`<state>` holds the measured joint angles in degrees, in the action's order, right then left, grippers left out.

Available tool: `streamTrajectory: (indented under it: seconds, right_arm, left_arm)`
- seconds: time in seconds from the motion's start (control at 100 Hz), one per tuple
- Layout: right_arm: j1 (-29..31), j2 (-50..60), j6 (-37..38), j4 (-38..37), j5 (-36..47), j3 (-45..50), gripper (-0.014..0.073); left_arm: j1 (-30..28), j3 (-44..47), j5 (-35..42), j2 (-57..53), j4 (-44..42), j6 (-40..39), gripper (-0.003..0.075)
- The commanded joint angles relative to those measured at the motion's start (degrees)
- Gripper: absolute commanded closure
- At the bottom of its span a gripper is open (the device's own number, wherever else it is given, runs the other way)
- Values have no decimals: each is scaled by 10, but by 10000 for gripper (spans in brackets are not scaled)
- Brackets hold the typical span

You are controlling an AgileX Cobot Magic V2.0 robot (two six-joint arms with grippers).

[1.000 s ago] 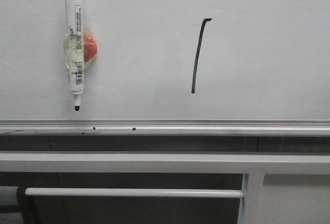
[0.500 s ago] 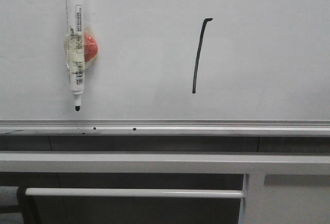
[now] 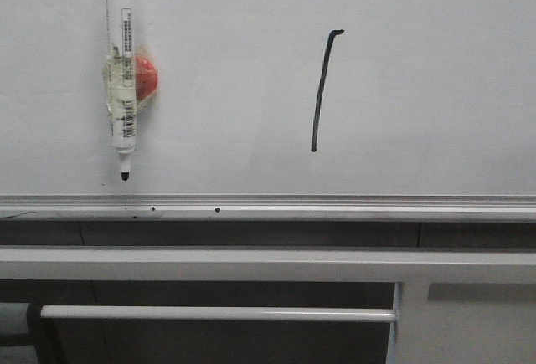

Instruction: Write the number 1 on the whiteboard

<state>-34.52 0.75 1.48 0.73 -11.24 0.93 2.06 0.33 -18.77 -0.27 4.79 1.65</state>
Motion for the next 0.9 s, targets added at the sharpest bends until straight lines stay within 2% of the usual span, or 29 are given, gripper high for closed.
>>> streamTrajectory:
  seconds: [0.0,0.17,0.32,0.45,0.74,0.89]
  right_arm:
    - [49,3,-2,-14,22,14,657]
    - [173,3,-2,-7,-23,14,657]
    - [240,4,-2,-2,-25,14,657]
    - [298,7,-2,-7,-61,14,657]
    - [369,7,-2,-27,-68,14,657]
    - [424,7,-2,-27,-72,14,657]
  left_arm:
    - [-2,4,40,-12,2,-4,741]
    - [-2,4,40,-12,2,-4,741]
    - [-2,4,40,-12,2,-4,741]
    - [-2,4,40,-12,2,-4,741]
    - [-2,4,40,-12,2,-4,741]
    - [-2,4,40,-12,2,-4,741]
